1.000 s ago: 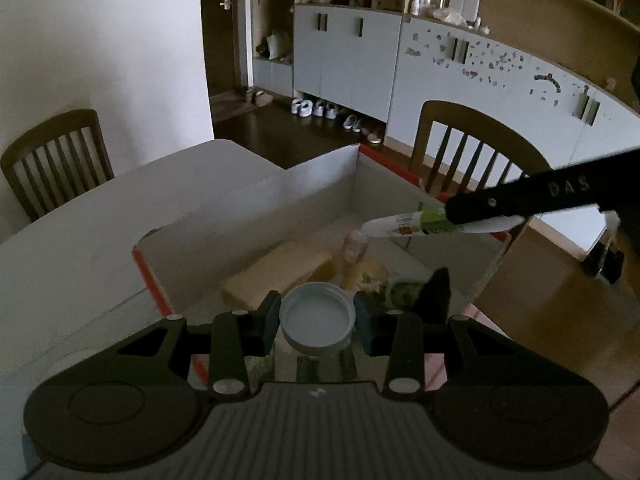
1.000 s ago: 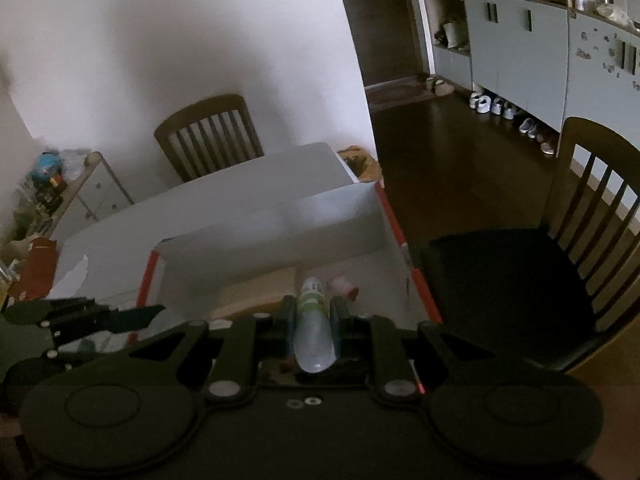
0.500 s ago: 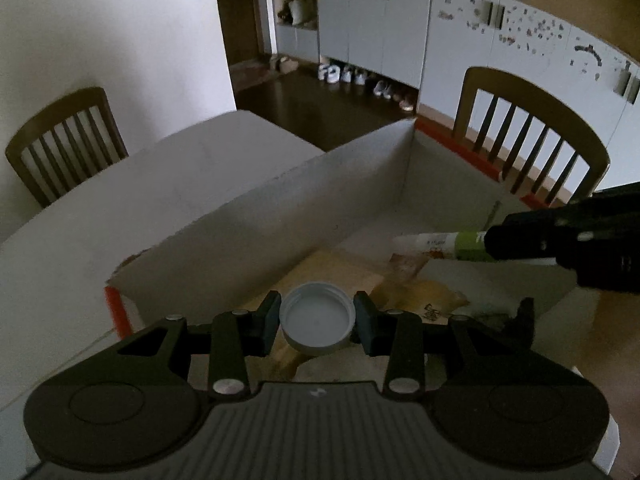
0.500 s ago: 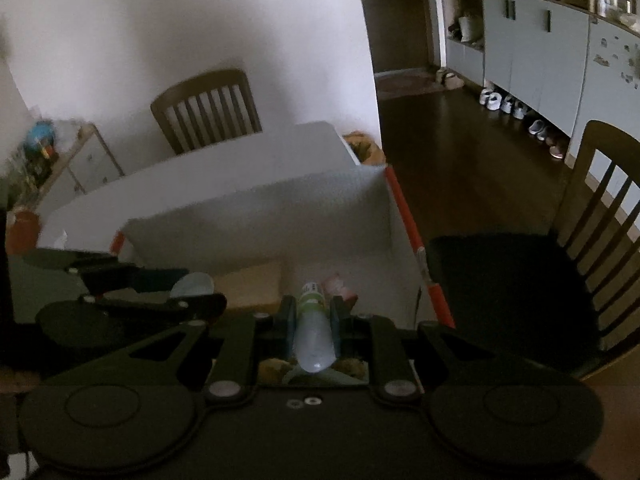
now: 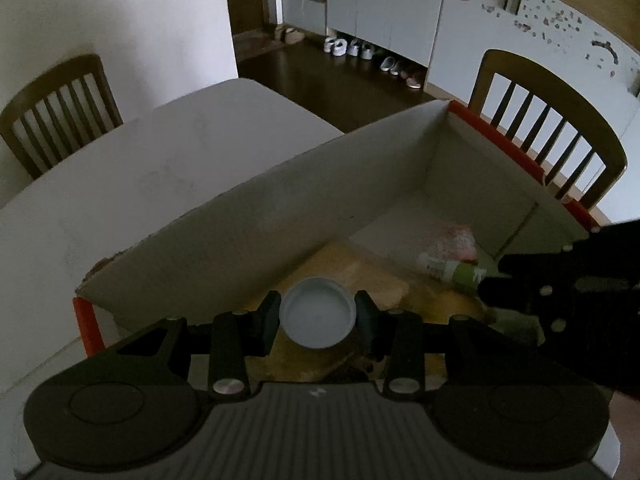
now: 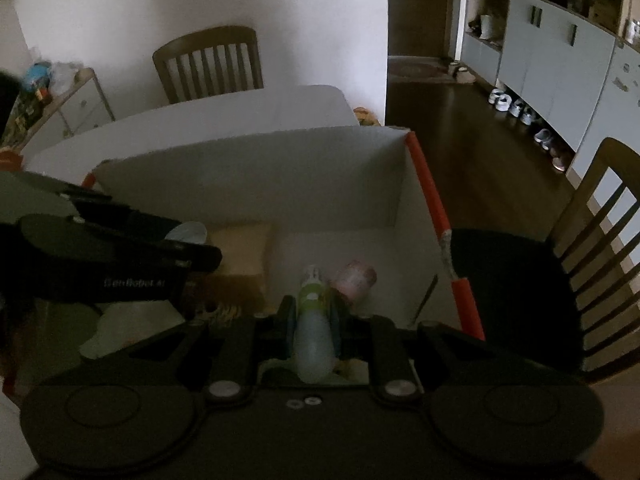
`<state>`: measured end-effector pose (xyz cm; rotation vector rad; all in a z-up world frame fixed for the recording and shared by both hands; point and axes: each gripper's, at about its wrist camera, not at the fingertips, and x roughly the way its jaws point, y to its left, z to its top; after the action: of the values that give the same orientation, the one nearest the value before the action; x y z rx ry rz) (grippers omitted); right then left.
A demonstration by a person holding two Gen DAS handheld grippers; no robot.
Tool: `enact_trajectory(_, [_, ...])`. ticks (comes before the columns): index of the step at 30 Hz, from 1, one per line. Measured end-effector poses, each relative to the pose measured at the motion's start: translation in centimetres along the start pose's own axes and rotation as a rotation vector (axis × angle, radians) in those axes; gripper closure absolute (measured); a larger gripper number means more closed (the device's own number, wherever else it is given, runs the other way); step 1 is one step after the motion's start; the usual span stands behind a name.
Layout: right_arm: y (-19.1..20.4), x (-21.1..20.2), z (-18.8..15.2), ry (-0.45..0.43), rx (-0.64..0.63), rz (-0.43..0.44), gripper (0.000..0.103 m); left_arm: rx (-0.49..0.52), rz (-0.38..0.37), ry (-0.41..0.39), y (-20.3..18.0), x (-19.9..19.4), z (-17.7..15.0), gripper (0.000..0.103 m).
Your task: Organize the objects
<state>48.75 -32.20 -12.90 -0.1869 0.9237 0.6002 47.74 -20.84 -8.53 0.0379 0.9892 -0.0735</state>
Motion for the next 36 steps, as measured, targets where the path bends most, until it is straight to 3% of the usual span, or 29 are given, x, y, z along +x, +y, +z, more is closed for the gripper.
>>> enact_trajectory(3, [0.0, -0.1, 0.0, 0.005, -0.004, 0.0, 0.085, -0.034, -0.024, 0.016, 0.3, 0.2, 0.2, 0.062])
enact_trajectory(9, [-0.7, -0.5, 0.3, 0.016, 0.003, 0.018, 0.077, -0.061, -0.026, 0.002, 0.9, 0.1, -0.2, 0.039])
enact_trajectory(12, [-1.0, -0.9, 0.2, 0.015, 0.014, 0.022, 0.067, -0.072, -0.036, -0.005, 1.0, -0.3, -0.5, 0.039])
enact_trajectory(16, [-1.3, -1.4, 0.0, 0.01, 0.02, 0.032, 0.063, -0.072, -0.045, -0.022, 0.9, -1.1, -0.9, 0.038])
enact_trajectory(18, [-1.4, -1.9, -0.1, 0.001, 0.022, 0.037, 0.053, -0.075, -0.047, -0.034, 0.8, -1.6, -1.3, 0.038])
enact_trajectory(36, [0.4, -8.0, -1.0, -0.099, -0.037, 0.123, 0.039, -0.12, -0.087, -0.188, 0.4, -10.0, -4.5, 0.038])
